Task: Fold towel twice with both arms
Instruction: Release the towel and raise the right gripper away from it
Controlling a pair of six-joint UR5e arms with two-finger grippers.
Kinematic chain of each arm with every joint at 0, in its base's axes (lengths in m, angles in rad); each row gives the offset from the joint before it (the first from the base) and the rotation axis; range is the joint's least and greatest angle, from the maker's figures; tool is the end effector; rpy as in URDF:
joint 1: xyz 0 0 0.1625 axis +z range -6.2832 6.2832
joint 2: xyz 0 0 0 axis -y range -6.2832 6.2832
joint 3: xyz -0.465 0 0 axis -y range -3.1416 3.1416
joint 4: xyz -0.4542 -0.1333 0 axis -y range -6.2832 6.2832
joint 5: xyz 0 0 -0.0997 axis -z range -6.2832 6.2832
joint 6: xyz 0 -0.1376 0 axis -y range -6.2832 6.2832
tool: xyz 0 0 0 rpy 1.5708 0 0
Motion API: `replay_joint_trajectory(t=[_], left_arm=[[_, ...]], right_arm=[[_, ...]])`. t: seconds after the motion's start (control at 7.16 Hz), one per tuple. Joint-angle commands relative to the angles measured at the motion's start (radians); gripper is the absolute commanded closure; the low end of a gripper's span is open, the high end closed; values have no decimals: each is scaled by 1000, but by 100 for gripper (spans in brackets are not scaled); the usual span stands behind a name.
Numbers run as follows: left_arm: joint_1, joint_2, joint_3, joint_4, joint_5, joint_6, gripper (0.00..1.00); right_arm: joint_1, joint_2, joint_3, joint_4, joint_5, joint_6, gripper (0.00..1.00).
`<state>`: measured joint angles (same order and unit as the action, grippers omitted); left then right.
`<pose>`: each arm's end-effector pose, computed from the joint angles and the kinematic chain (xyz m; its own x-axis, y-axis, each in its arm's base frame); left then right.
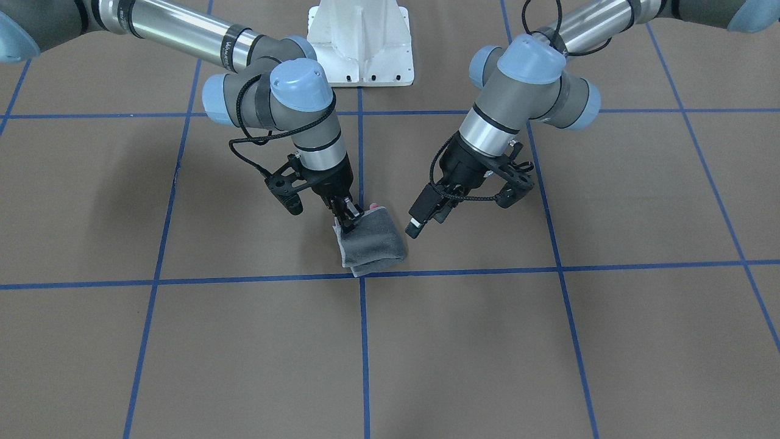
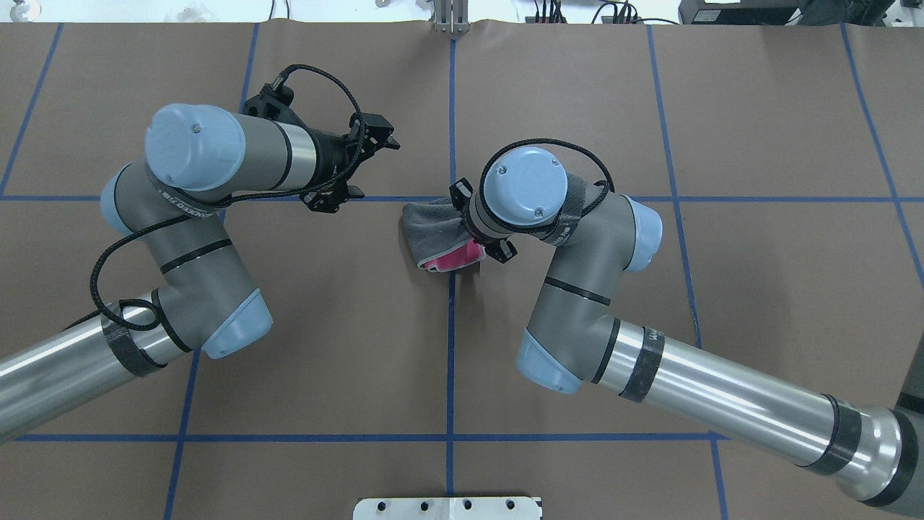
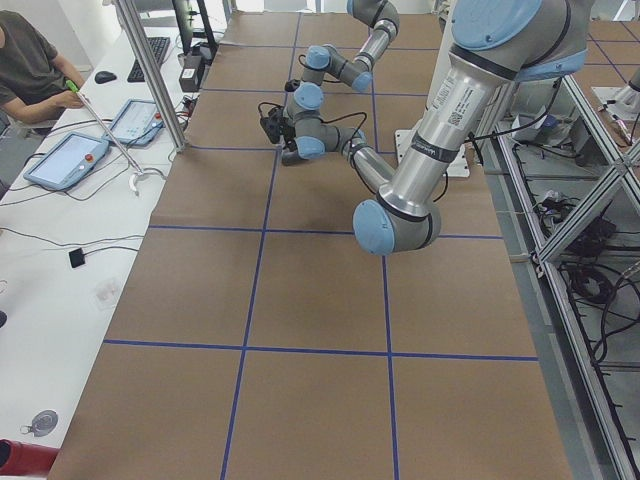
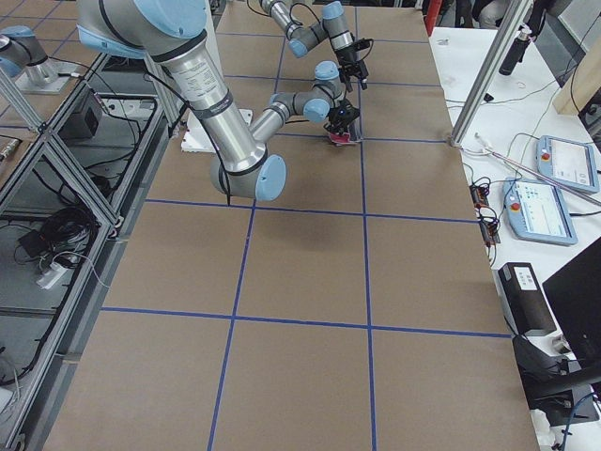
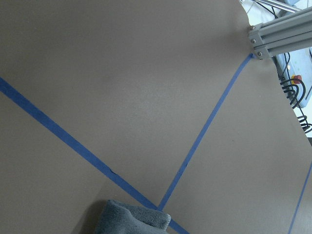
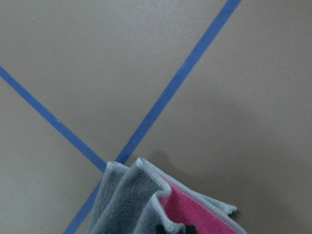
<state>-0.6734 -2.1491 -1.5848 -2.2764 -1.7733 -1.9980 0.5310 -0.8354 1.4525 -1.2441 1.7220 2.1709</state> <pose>0.5499 -0.5738 0.2386 0.0014 -0.5203 -0.8540 0.5055 0.7372 -0.4483 -0.6768 -0.5280 0.2436 0.1942 0.7615 0.6184 -0.6121 0.5867 -0.5302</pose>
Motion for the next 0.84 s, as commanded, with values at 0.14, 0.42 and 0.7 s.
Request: replay_joint_trajectory(t=[0.14, 0.42, 0.7], left_arm=[[0, 0, 3, 3, 0, 10, 0], [0, 0, 5, 3, -2, 12, 0], [3, -5, 14, 3, 0, 10, 0]], right_arm=[[-2, -45, 35, 3, 11, -16, 0], [23, -50, 56, 3, 24, -86, 0], [59, 23, -44, 8, 28, -102, 0]])
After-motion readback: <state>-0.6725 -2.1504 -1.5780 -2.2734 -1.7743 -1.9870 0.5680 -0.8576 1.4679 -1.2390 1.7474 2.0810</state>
